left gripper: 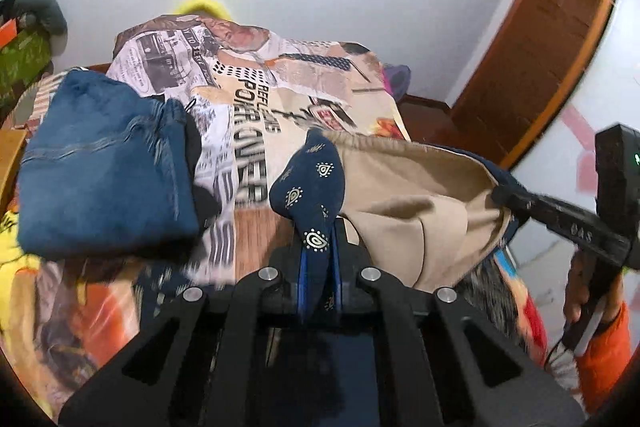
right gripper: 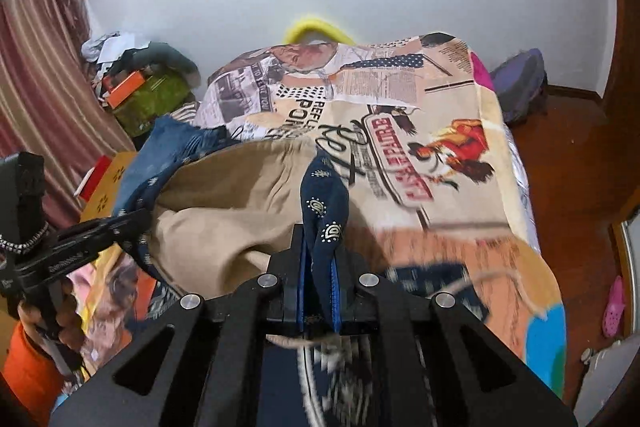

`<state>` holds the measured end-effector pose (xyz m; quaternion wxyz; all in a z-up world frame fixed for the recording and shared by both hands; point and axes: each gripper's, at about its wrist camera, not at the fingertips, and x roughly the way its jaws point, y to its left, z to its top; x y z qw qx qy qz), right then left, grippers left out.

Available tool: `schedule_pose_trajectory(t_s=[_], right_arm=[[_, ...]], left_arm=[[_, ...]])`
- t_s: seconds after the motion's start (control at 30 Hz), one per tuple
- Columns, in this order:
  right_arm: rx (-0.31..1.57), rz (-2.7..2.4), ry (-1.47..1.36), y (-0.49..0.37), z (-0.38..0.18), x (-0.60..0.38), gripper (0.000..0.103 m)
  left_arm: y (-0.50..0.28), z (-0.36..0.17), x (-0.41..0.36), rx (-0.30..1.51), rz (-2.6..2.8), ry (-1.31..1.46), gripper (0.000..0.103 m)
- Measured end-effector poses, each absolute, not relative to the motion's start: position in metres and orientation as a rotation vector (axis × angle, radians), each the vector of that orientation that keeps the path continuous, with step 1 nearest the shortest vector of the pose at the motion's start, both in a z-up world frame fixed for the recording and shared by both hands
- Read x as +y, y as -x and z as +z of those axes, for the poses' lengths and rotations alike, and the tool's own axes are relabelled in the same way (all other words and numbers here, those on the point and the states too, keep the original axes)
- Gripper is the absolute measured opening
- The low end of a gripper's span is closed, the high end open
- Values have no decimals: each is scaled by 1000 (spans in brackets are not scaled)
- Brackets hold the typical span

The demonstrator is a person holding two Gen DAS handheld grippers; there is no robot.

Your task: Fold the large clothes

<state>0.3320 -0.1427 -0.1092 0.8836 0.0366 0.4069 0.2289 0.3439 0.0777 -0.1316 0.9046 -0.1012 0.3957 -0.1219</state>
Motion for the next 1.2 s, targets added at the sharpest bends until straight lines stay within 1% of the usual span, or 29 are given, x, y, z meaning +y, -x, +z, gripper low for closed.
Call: schedule_pose_trajectory(t_s=[0.2,0.43,0.5,0.57,0.6,0.67,0.73,0.77,0.8,0.87,0.9,1.03,1.2], right_arm=[[891,440,-64,-297,-133,-161,8],[968,402,22,-274,-172,-167,9],[980,398,52,-271,-179,-165,9],[969,393,70,-264,-179,-165,13],[966,386,82,-264,-177,-164,15],[974,381,99,-261,-173,-164,18],[987,387,101,-263,-166,-162,21],[986,396,96,-262,-164,-162,24],[978,410,87,-265,-158,-161,26],[952,416,80,-264,-154,-158,38],[933,419,77,-267,-150,-156,40],[917,452,74,-277,-148,-142,41],[954,456,90,-301,-159,-127,41]], left_arm=[[-280,-150,72,857,-244,132,9],[-252,-203,70,959,-196,61,10],[-254,-219,69,994,-195,48,13],[-254,-233,68,1029,-192,50,15],[-254,-236,69,1035,-187,53,18],[-254,-234,69,1031,-174,50,23],[-256,-229,70,1032,-159,39,42],[-257,-225,71,1025,-157,38,44],[-258,-219,72,1012,-163,39,44],[-261,-212,71,996,-167,36,45],[-264,-208,71,988,-166,33,45],[-281,-193,72,955,-172,45,45],[-305,-187,67,940,-206,66,45]])
